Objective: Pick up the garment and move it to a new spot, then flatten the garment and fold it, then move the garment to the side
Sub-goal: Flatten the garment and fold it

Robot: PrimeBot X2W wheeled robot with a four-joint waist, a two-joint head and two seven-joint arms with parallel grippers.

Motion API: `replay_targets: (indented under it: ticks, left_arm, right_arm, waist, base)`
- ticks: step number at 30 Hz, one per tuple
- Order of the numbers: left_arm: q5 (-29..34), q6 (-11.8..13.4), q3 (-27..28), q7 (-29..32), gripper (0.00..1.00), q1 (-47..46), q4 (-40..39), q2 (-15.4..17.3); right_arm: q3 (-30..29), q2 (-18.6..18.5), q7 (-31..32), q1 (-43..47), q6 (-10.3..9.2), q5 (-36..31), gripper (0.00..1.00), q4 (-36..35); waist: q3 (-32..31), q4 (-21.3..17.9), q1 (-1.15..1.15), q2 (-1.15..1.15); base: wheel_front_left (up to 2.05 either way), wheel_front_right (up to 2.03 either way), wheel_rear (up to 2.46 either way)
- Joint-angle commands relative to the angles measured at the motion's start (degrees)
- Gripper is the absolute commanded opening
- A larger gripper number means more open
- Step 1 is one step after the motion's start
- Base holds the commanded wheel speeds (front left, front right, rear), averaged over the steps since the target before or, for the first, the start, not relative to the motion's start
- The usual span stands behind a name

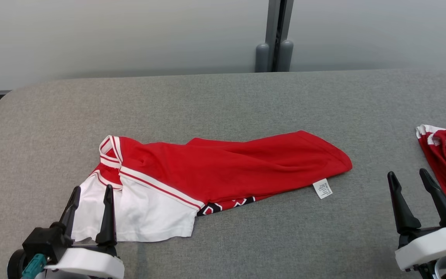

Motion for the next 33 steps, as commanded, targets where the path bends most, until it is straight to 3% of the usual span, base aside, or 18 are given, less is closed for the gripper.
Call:
replay_targets:
  ticks: [1, 14, 29, 30, 31, 33]
  left_arm:
    - [0.3, -0.1, -0.1, 0.0, 1.00, -2.2, -0.2, 0.1]
    - [2.1, -2.4, -1.8, -0.2, 1.00, -10.9, 1.3, -3.1]
    - [5.5, -5.8, 1.0, -0.2, 1.00, -15.2, 2.9, -6.8]
    - [5.7, -6.1, 1.2, -0.2, 1.00, -15.5, 3.0, -6.9]
    - [5.9, -6.4, 1.5, -0.2, 1.00, -15.6, 3.2, -7.1]
    - [6.4, -6.7, 2.0, -0.2, 1.00, -15.5, 3.6, -7.5]
  right_arm:
    - [0.3, -1.0, 0.4, -1.5, -0.01, 0.7, 1.00, 0.2]
    - [6.6, -10.1, 5.7, -12.7, -0.01, 6.3, 1.00, 10.1]
    - [13.8, -14.9, 4.1, -22.6, -0.01, 11.2, 1.00, 21.7]
    - [14.6, -15.3, 4.2, -23.2, -0.01, 11.7, 0.84, 22.3]
    - [15.2, -15.6, 3.9, -23.7, -0.01, 12.2, 0.39, 22.6]
    - [16.2, -15.9, 3.4, -24.6, -0.01, 13.1, 0.00, 23.0]
  waist:
    - [1.2, 1.2, 0.00, 0.00]
    - [10.9, 6.9, 0.00, 0.00]
    - [16.5, 7.8, 0.00, 0.00]
    - [16.7, 7.8, 0.00, 0.00]
    - [16.8, 7.9, 0.00, 0.00]
    - [17.0, 7.9, 0.00, 0.00]
  base:
    - [0.00, 0.00, 0.00]
    - [0.00, 0.00, 0.00]
    - [0.00, 0.00, 0.00]
    - [0.00, 0.00, 0.00]
    - [0.00, 0.00, 0.00]
    - [0.00, 0.00, 0.00]
